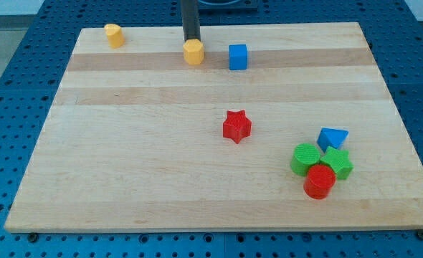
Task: Push the blue cube parallel to the yellow heart
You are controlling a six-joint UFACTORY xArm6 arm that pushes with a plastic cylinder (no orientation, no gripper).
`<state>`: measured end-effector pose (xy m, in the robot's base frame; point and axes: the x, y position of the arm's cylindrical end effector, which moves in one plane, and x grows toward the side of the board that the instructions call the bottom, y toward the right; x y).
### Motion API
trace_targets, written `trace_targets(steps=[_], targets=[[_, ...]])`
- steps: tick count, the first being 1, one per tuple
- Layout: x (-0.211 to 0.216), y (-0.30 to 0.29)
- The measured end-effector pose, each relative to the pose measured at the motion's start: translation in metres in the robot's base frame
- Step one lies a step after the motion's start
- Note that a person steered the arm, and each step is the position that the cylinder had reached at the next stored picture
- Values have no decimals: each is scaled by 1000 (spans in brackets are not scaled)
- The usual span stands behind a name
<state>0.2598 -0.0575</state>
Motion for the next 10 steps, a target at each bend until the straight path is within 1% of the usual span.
trace_targets(steps=[2, 3, 4, 5, 6, 8, 9, 10], targets=[[80, 2], [88, 30], [84, 69], [66, 91], [43, 93], [11, 93], [8, 93], [8, 109]])
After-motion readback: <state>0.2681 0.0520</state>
